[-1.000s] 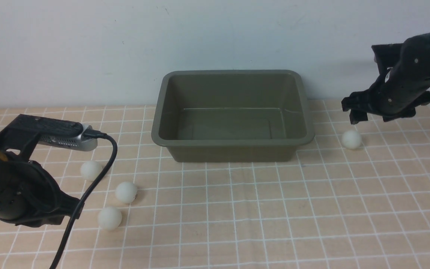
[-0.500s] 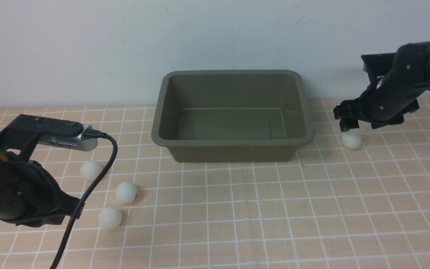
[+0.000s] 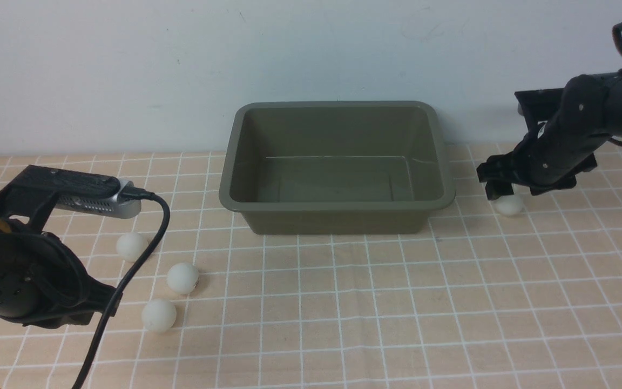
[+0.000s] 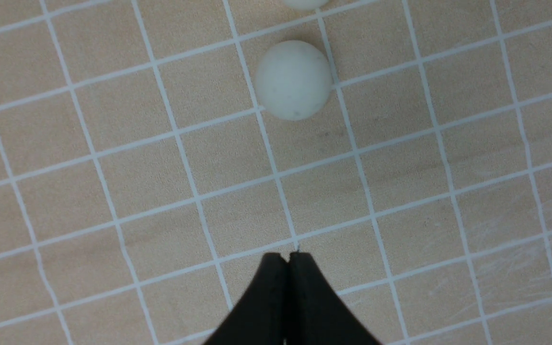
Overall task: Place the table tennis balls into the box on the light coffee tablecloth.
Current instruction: 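Reach for and grasp a ping pong ball on the table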
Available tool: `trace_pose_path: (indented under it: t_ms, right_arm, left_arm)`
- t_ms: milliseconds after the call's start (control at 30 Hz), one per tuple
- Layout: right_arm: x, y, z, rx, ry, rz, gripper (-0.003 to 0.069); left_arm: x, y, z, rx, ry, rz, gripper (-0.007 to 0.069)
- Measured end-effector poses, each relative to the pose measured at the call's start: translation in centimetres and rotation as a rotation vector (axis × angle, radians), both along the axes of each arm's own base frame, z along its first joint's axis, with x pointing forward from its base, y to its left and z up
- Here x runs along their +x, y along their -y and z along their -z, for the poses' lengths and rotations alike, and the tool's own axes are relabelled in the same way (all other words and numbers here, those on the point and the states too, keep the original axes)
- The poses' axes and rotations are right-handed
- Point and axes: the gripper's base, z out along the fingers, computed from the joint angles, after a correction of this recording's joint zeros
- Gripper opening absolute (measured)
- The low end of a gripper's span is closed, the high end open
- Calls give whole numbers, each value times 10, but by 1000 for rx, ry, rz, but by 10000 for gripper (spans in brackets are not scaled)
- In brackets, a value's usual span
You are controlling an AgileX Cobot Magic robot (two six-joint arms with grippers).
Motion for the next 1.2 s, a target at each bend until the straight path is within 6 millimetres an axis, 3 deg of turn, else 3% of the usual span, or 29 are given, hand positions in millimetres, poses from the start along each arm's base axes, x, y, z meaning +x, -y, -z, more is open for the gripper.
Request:
trace_pose_path:
  t_ms: [167,400,700,800,1033,1067,1100,1200]
  right_arm:
    - [1,0,7,-1,-11,0,512]
    - [2,0,12,-1,-16,0,365]
    - [1,0,8,-3,-26,-1,361]
    - [4,-1,-7,1,-34,3,361]
    - [19,-11,-84,100,20,-17,361]
    - [18,-11,-86,107,16,-20,361]
    - [19,-20,-101,164,35,-64,361]
    - [16,-39,-116,233,55,-169,361]
  left_arm:
    - [0,0,0,0,0,0,-69]
    - [0,0,0,0,0,0,-69]
    - [0,0,0,0,0,0,-69]
    - [0,0,0,0,0,0,-69]
    - [0,0,0,0,0,0,-69]
    - [0,0,0,0,0,0,-69]
    - [0,0,0,0,0,0,-69]
    - [0,0,0,0,1,0,-69]
